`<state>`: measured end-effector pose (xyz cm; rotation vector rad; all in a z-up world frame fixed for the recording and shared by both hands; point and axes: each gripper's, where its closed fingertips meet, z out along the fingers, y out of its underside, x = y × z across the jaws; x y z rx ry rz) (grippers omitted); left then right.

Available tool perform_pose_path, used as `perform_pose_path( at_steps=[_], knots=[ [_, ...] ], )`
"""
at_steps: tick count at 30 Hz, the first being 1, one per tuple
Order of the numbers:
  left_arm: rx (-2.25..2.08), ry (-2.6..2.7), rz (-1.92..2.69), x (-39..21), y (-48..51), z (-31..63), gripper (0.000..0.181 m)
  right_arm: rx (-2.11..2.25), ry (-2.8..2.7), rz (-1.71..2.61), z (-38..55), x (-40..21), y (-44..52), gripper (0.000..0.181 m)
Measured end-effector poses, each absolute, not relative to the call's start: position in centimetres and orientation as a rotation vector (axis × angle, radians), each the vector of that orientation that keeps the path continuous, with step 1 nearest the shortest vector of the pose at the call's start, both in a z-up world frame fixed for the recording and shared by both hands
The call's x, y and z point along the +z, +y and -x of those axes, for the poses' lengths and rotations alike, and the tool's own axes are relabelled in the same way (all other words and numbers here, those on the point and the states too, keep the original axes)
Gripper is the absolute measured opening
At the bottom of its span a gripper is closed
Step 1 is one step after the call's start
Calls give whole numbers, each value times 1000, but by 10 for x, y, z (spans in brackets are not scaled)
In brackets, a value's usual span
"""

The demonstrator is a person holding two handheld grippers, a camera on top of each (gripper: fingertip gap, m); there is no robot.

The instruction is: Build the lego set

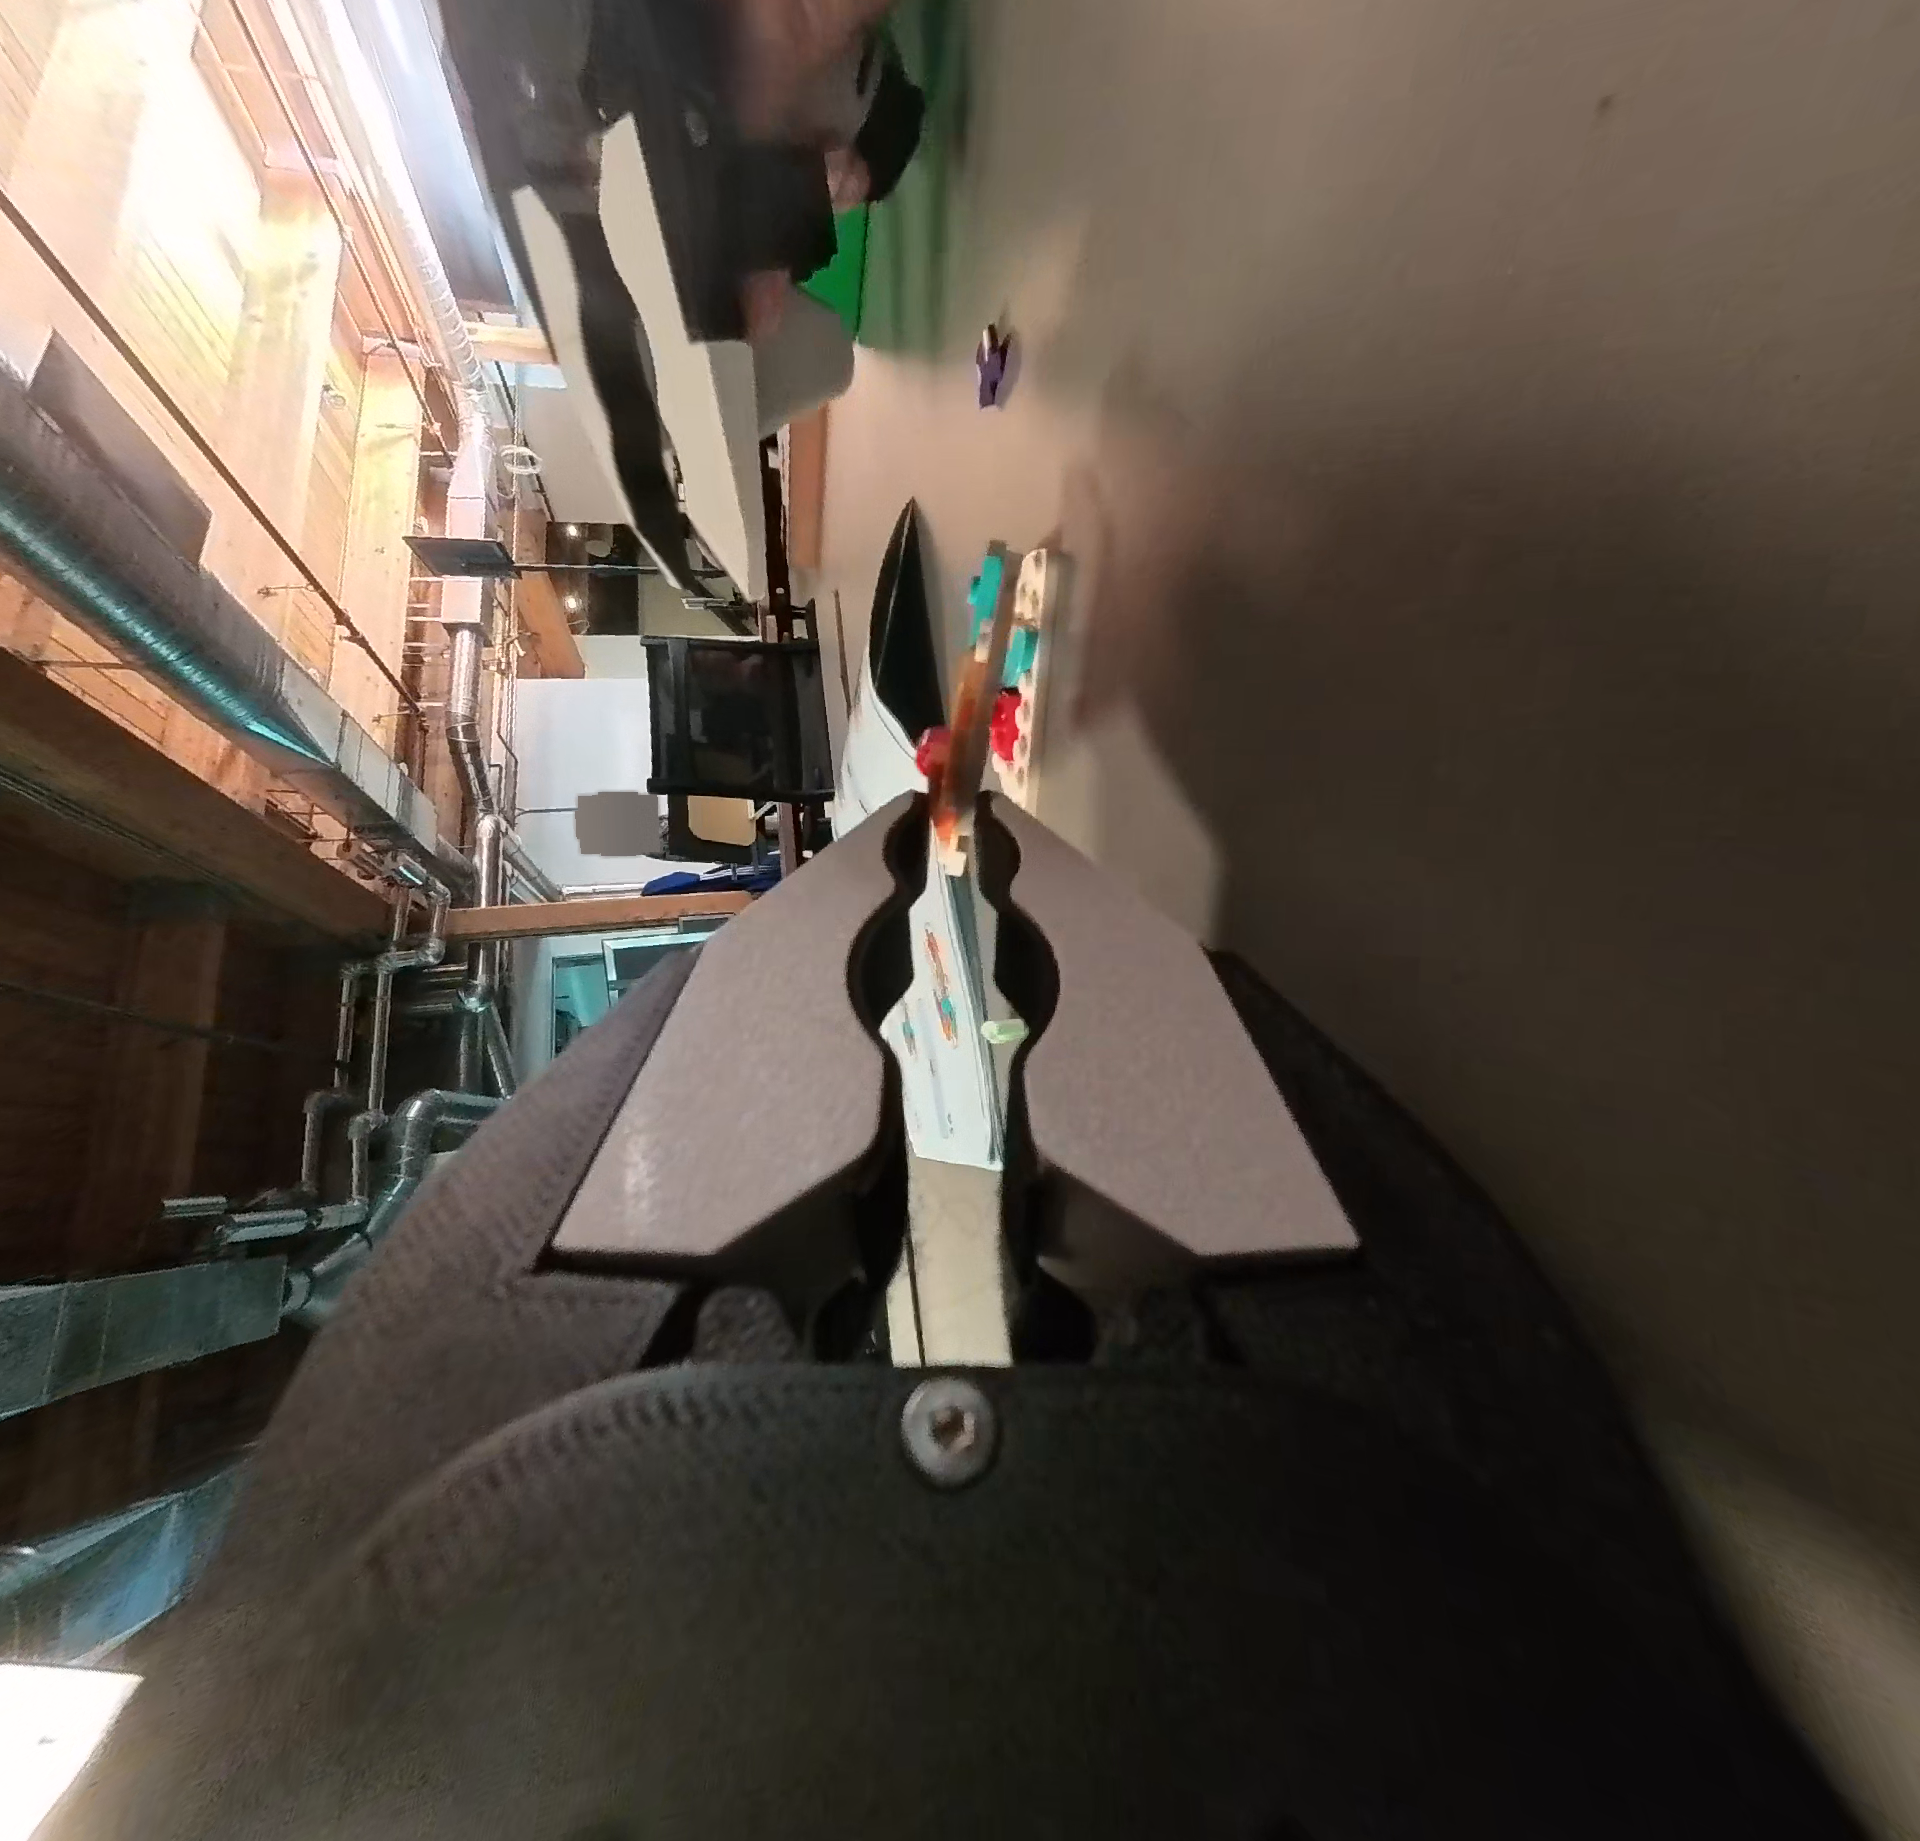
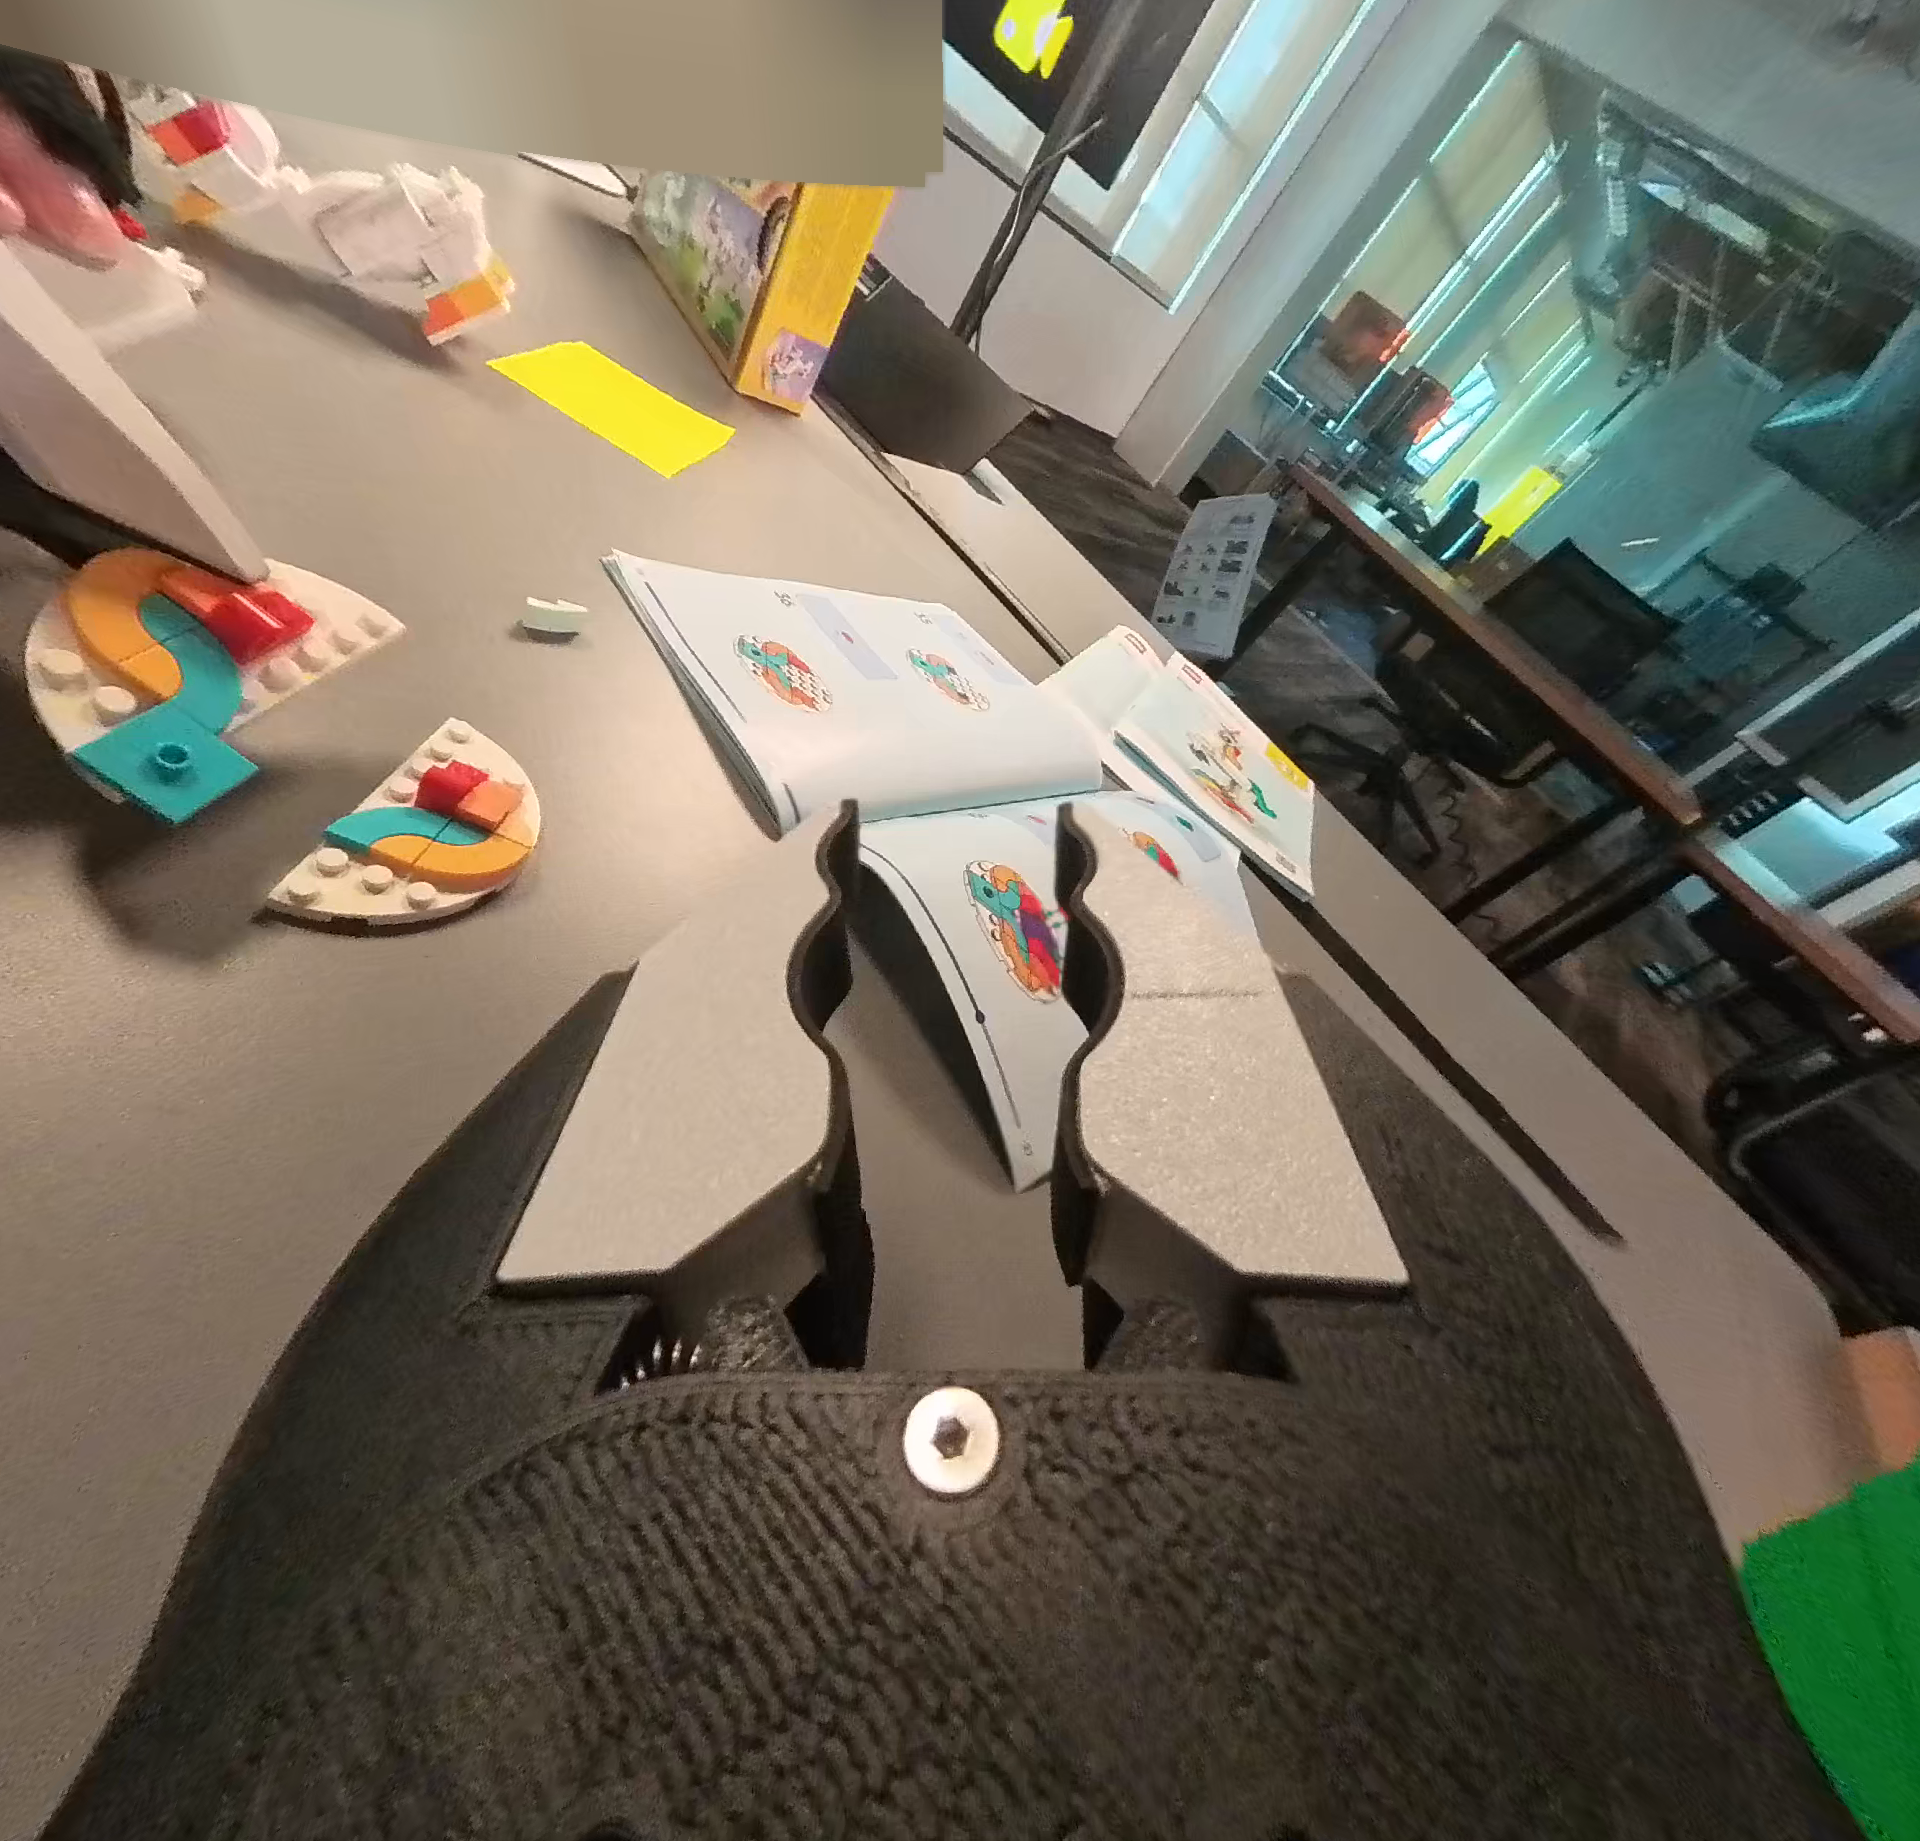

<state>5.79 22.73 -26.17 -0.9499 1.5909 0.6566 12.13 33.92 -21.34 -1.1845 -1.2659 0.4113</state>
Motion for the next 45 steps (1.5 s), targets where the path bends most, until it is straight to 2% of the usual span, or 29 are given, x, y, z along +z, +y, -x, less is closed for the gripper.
perform_pose_path(
  at_steps=[27, 45],
  knots=[
    [641, 1659, 1000, -273, 226, -55, 8, 429, -1182, 1185, -129, -205, 347, 29],
    [573, 1677, 1214, -283, 235, -57, 10, 425, -1195, 1180, -128, -207, 347, 27]
  ],
)
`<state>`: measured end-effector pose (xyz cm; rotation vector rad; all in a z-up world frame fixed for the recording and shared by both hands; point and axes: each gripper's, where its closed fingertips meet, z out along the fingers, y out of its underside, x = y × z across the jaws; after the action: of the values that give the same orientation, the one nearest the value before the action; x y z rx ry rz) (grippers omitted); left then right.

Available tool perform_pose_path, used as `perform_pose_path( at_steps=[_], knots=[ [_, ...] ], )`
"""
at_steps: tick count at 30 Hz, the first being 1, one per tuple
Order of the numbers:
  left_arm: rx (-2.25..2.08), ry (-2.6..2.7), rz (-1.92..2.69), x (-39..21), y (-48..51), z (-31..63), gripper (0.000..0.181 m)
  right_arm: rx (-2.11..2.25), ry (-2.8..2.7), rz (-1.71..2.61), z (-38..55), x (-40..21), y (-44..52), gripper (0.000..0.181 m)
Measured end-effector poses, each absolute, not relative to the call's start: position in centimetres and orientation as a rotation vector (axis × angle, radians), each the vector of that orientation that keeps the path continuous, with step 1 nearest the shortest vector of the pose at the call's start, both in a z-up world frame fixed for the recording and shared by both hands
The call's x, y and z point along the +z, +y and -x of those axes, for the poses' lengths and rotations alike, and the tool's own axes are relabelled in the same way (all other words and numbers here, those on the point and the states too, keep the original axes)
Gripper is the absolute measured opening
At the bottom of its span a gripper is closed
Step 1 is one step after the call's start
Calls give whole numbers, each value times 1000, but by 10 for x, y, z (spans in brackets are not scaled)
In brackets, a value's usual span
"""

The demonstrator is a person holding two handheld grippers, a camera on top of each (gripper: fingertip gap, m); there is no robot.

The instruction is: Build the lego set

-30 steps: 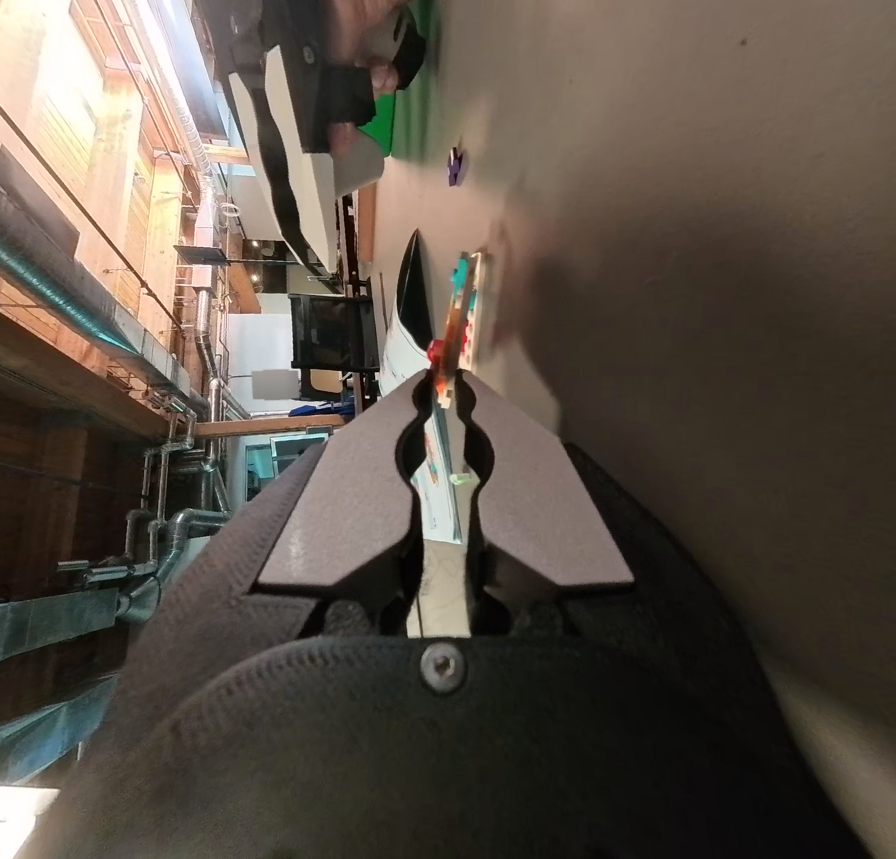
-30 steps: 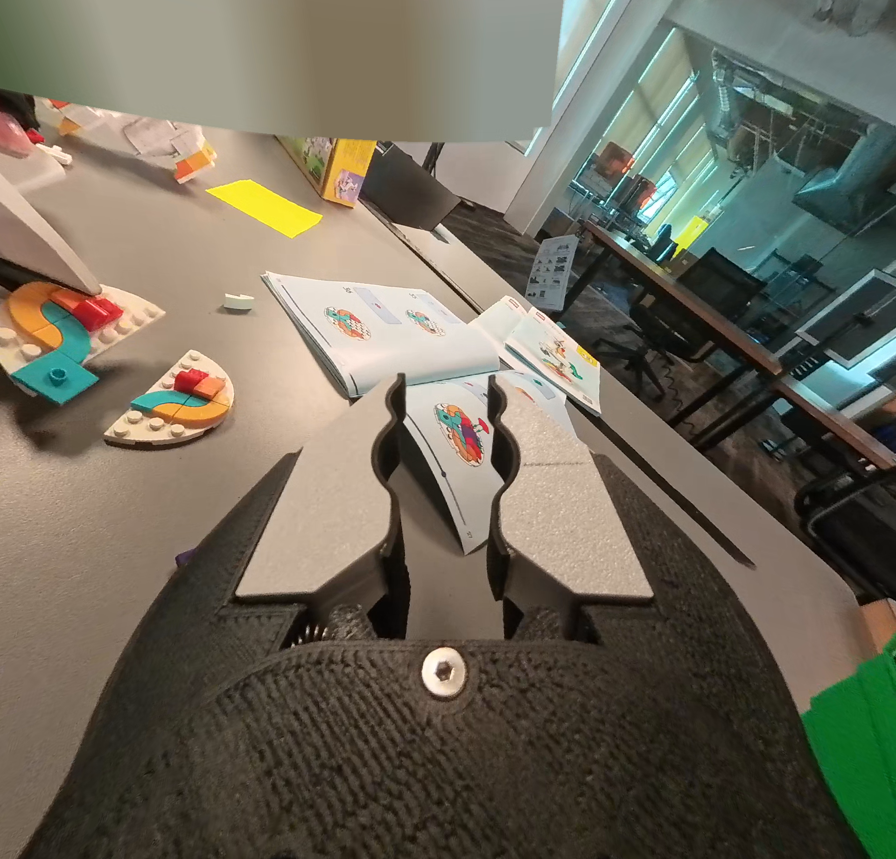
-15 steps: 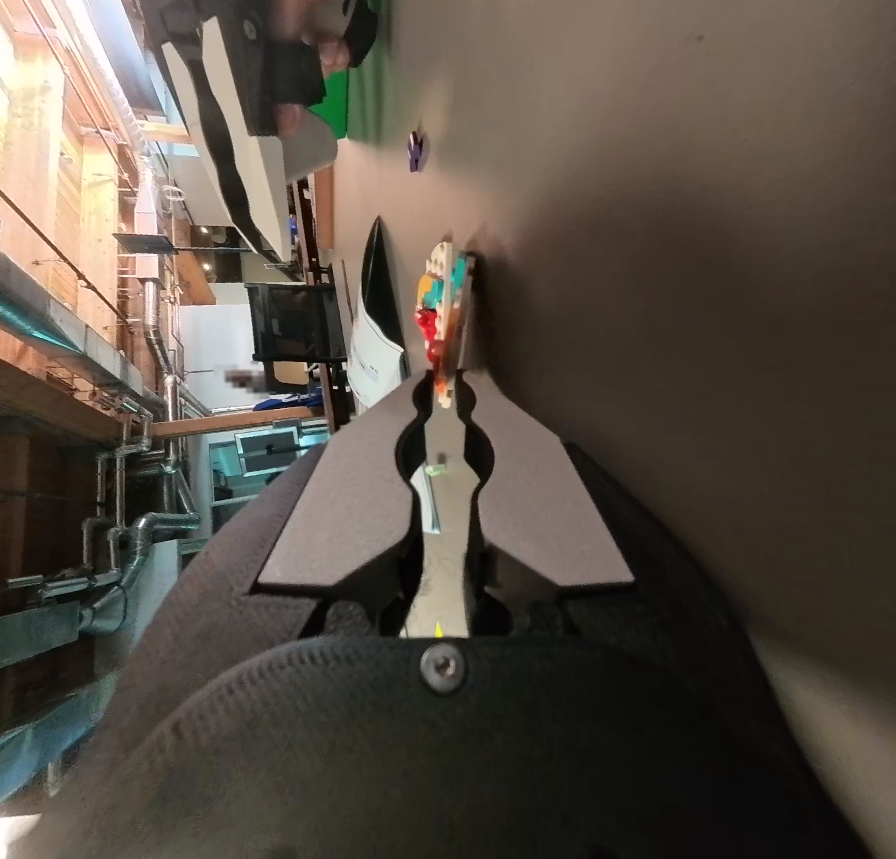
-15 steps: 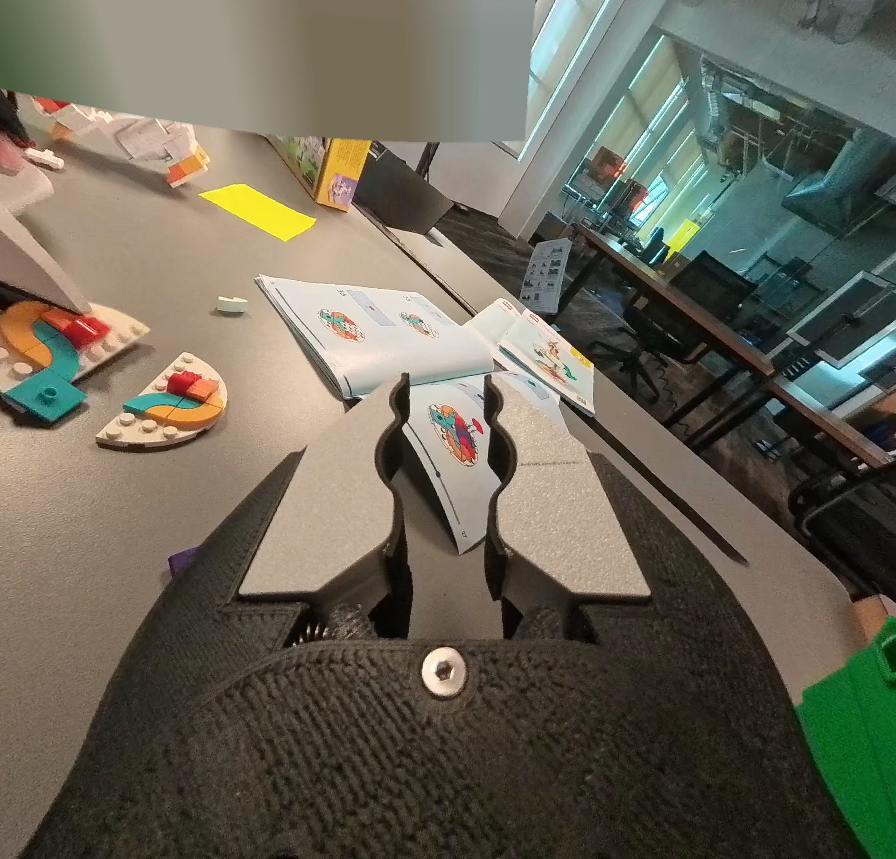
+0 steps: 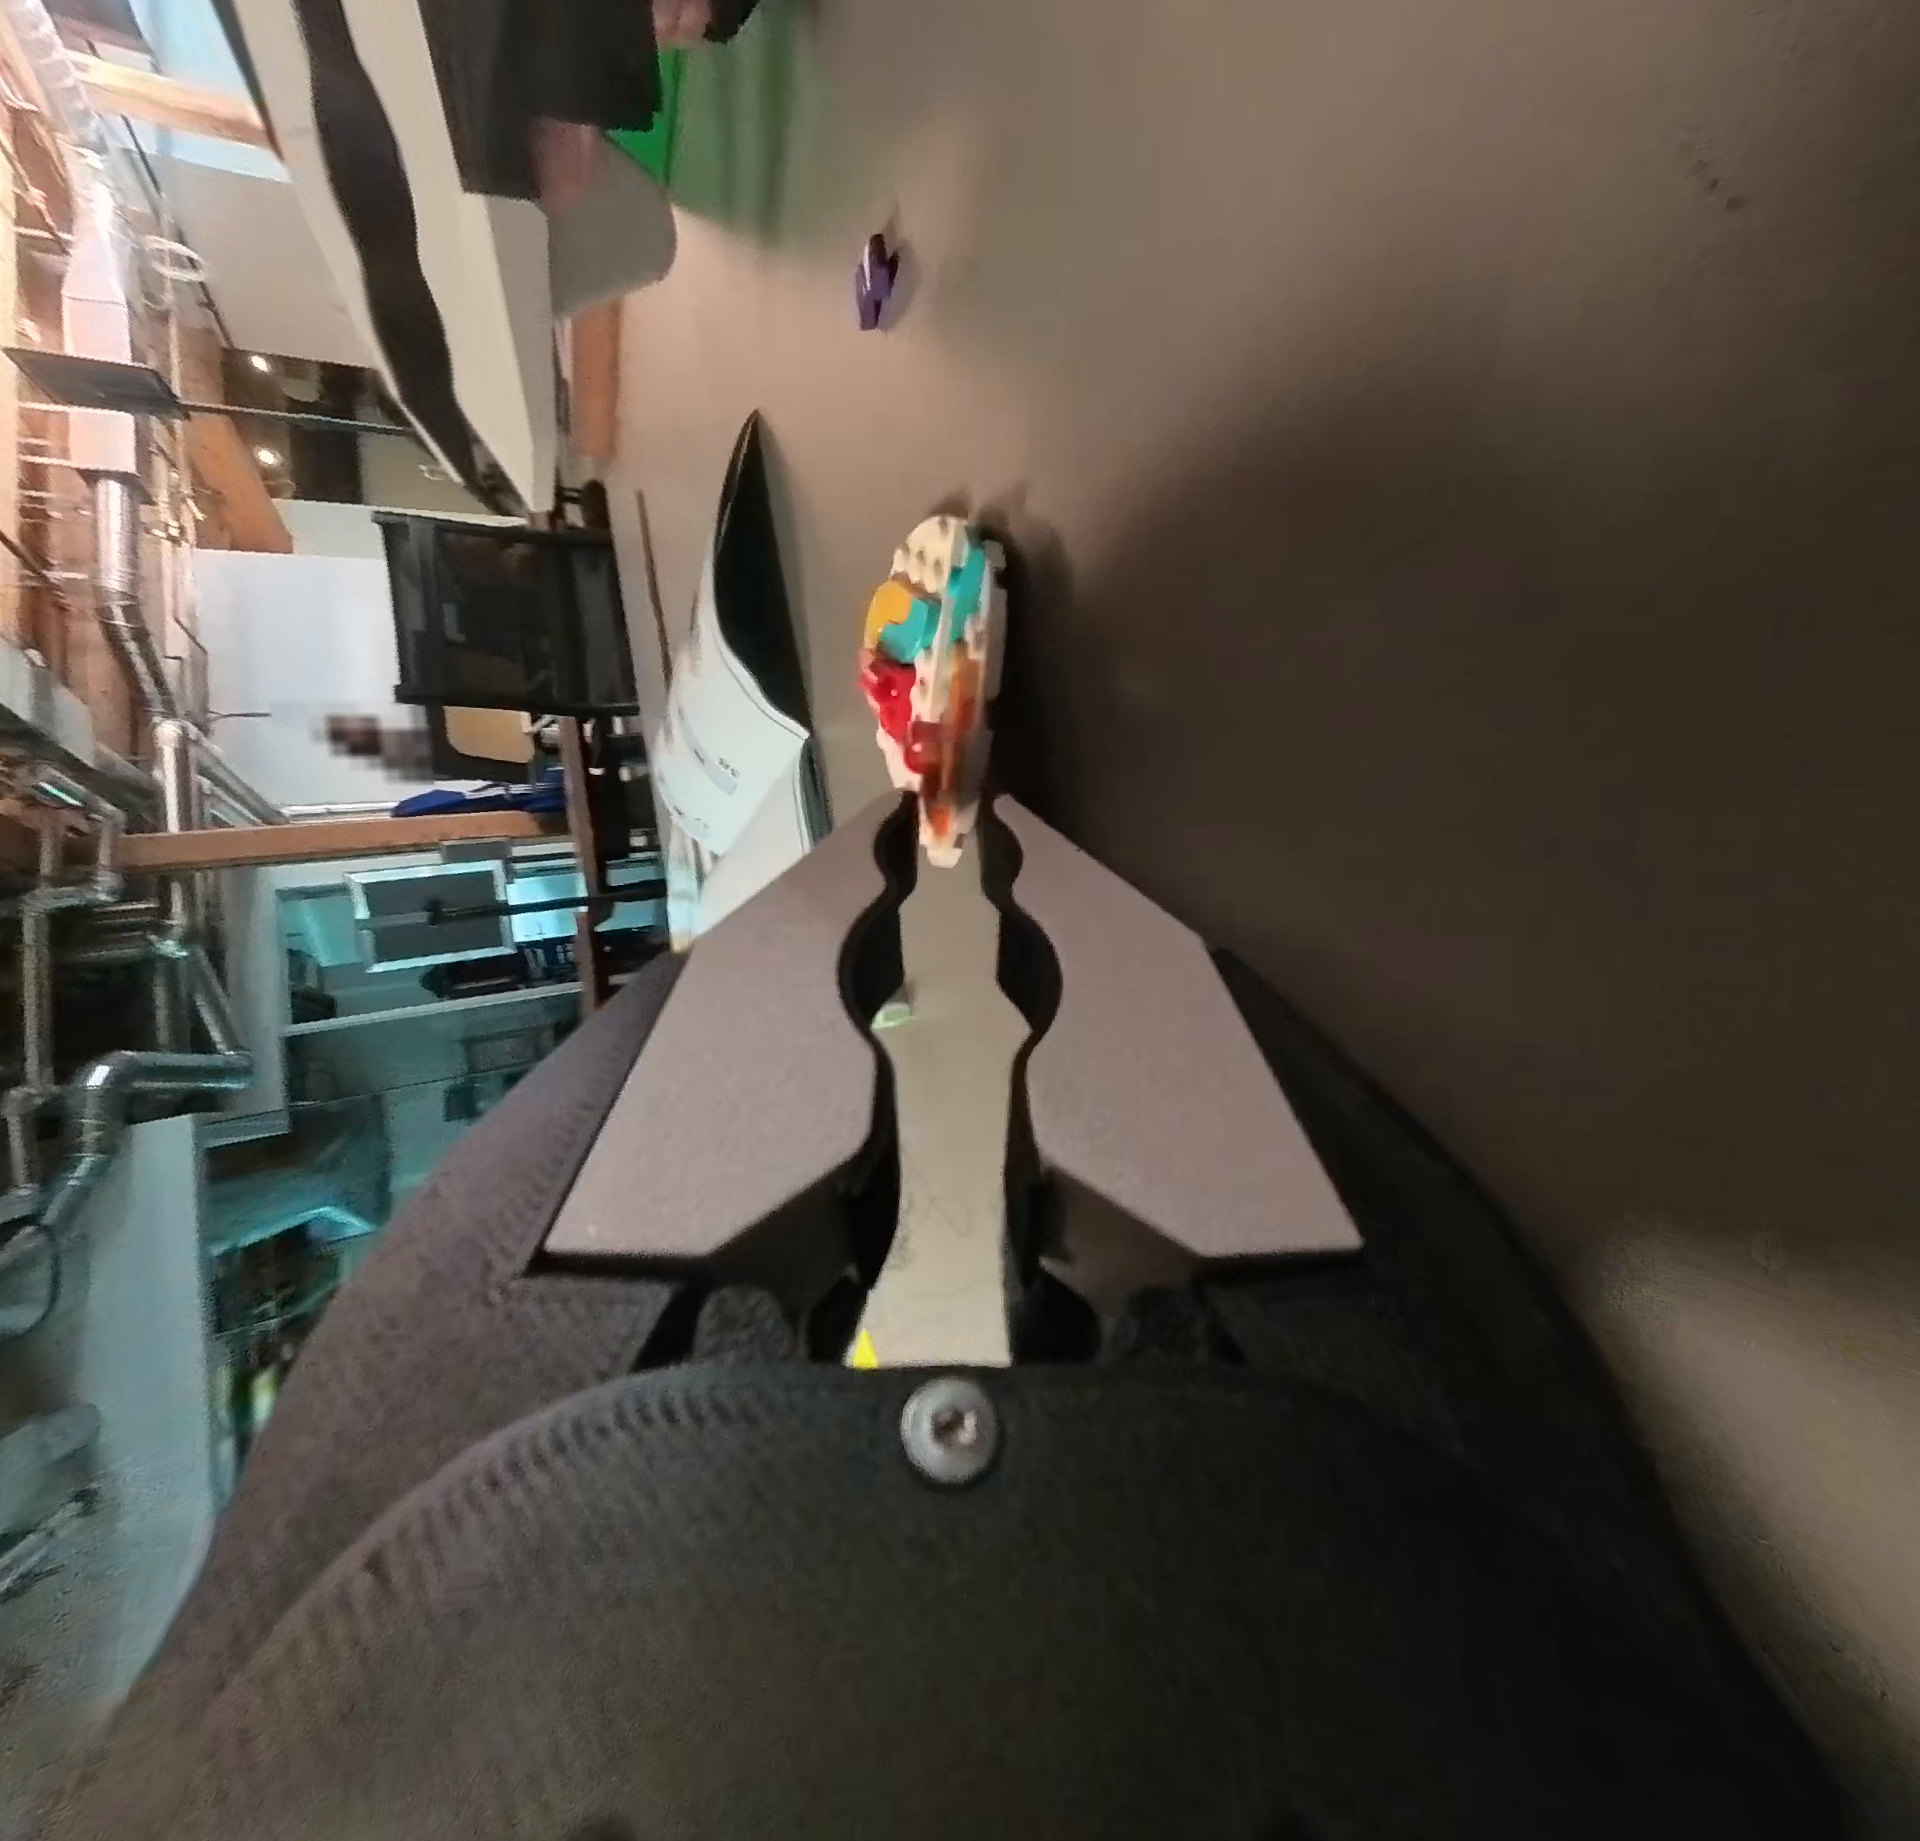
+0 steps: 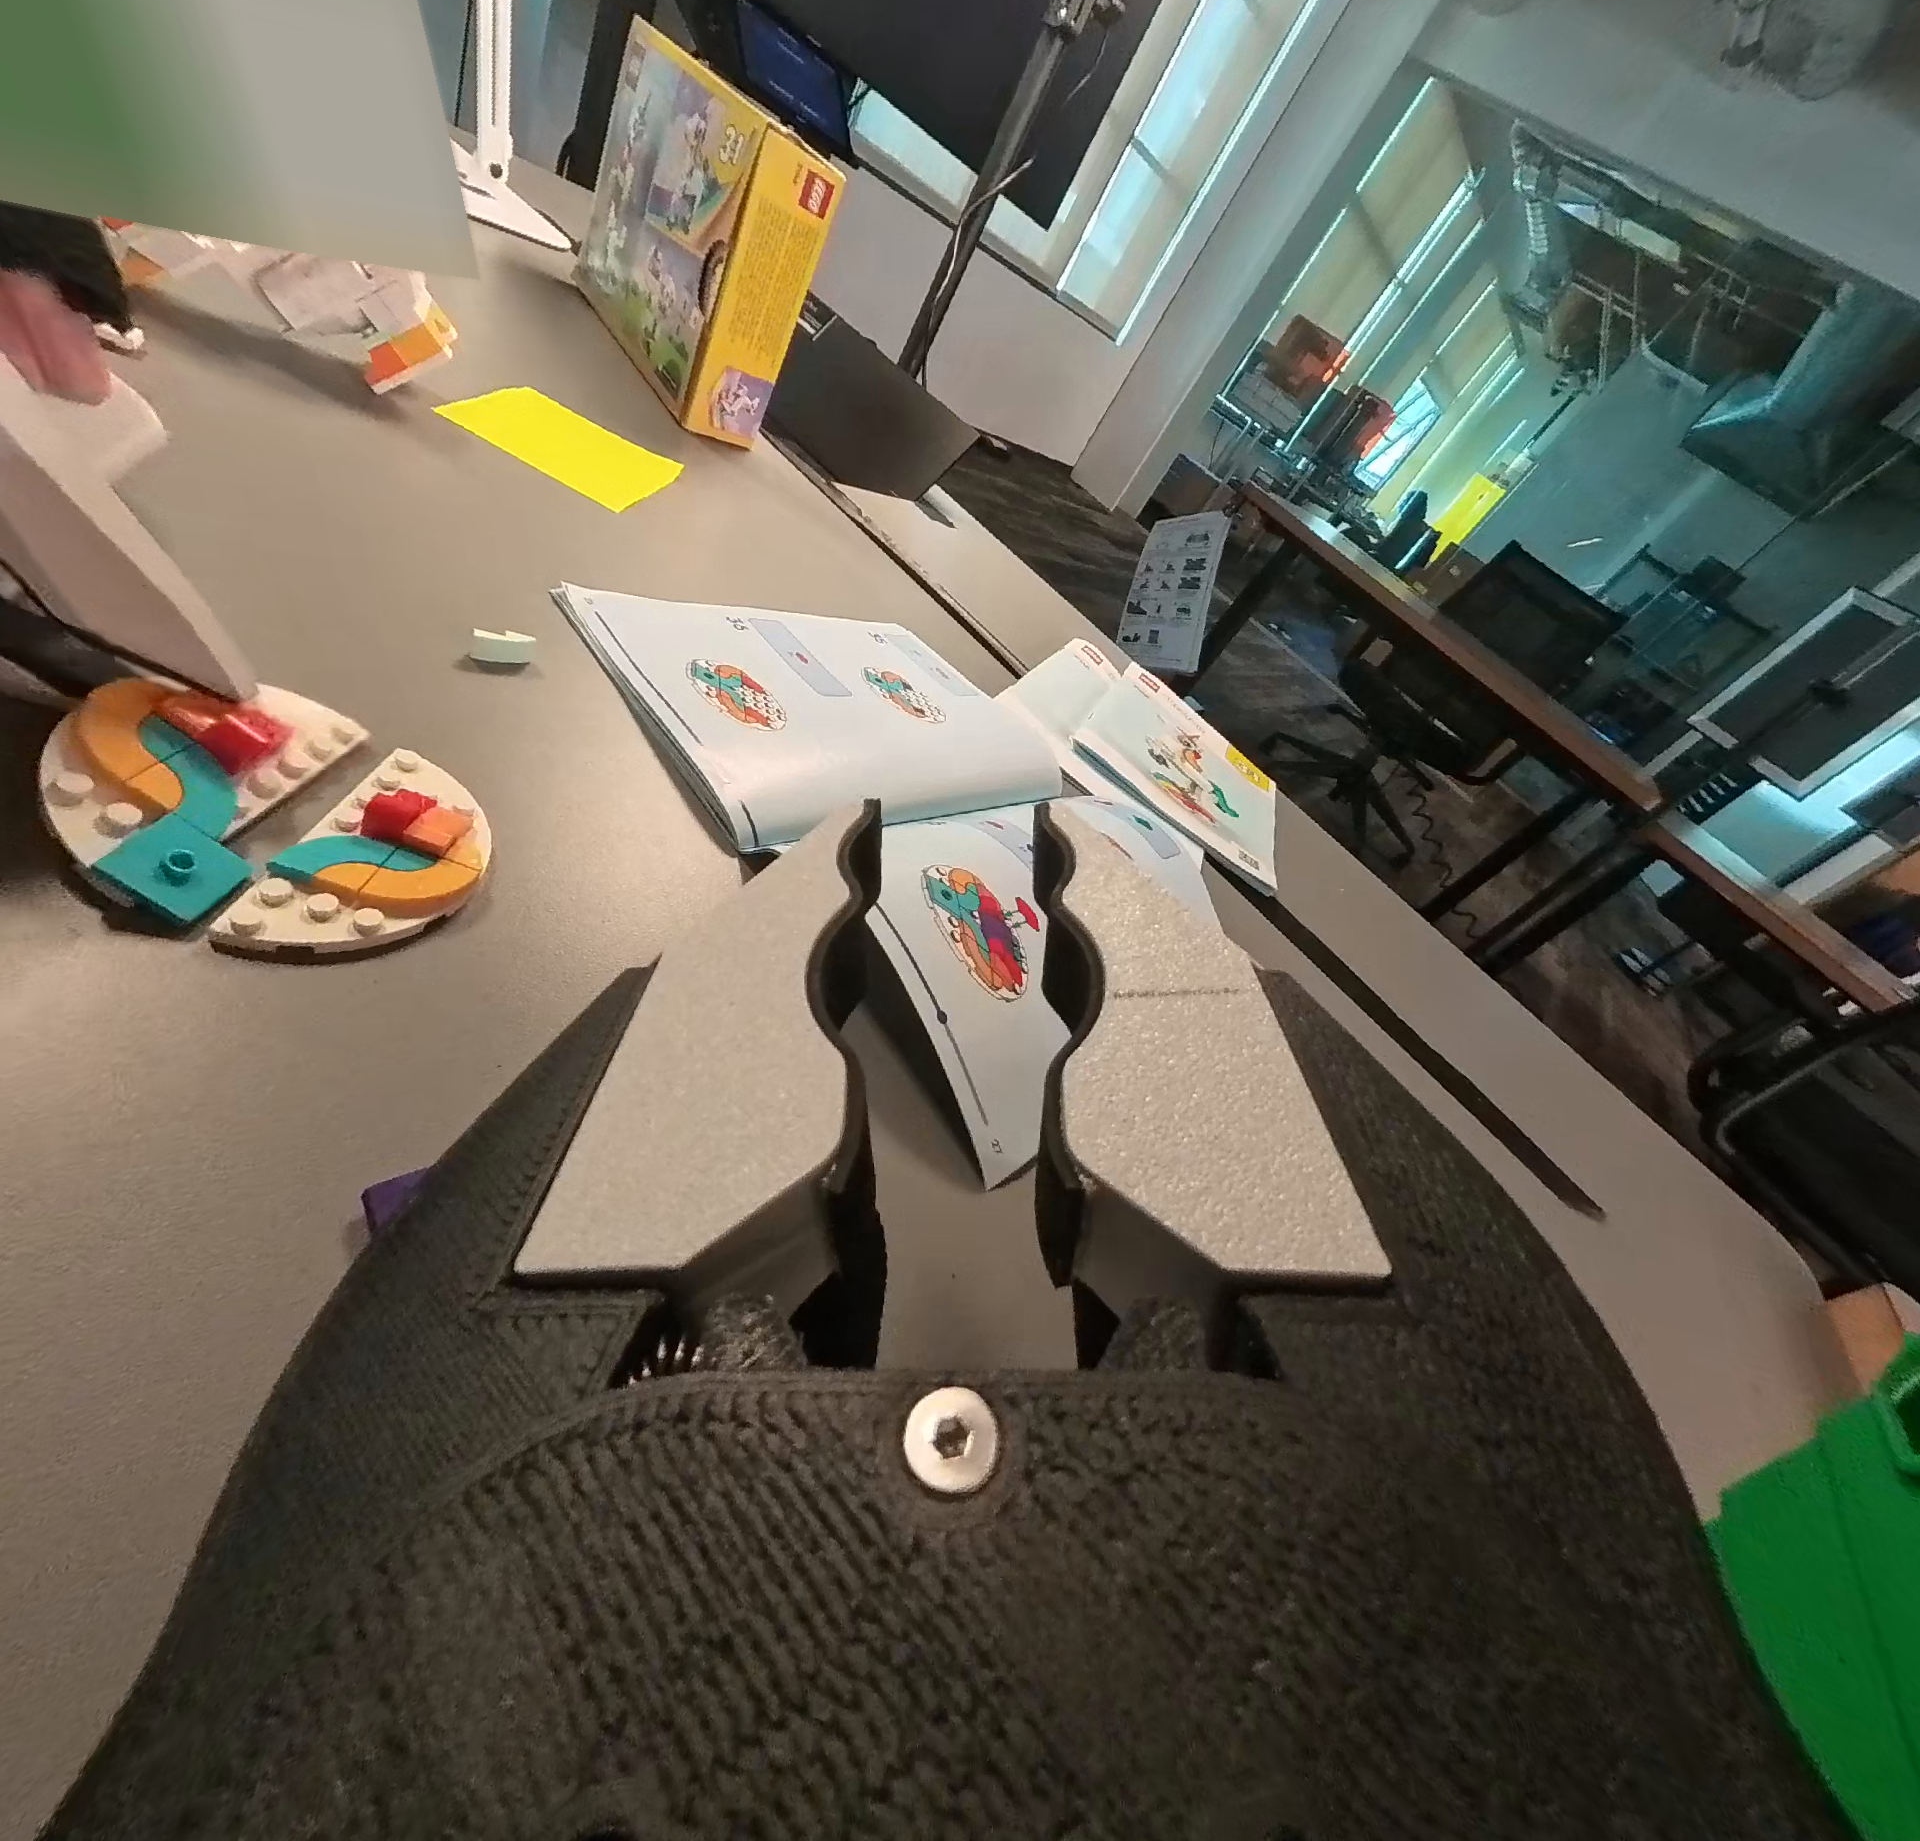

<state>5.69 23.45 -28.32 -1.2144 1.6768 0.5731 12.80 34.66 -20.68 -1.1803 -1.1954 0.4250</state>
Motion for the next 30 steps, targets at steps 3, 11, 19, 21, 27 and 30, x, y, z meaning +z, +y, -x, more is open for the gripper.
perform_pose_path(
  at_steps=[3, 11, 19, 21, 27, 30],
  knots=[
    [520, 1672, 1285, -282, 233, -58, 16, 425, -1197, 1180, -128, -207, 347, 27],
    [324, 1591, 1493, -274, 228, -50, 40, 424, -1211, 1177, -126, -208, 345, 27],
    [52, 1448, 1654, -274, 229, -46, 52, 436, -1204, 1182, -126, -208, 345, 27],
    [43, 1419, 1667, -274, 233, -47, 52, 435, -1206, 1184, -126, -208, 345, 27],
    [81, 1349, 1701, -275, 245, -49, 50, 425, -1211, 1188, -126, -209, 345, 27],
    [95, 1335, 1713, -275, 246, -49, 48, 421, -1193, 1197, -129, -208, 347, 28]
  ],
)
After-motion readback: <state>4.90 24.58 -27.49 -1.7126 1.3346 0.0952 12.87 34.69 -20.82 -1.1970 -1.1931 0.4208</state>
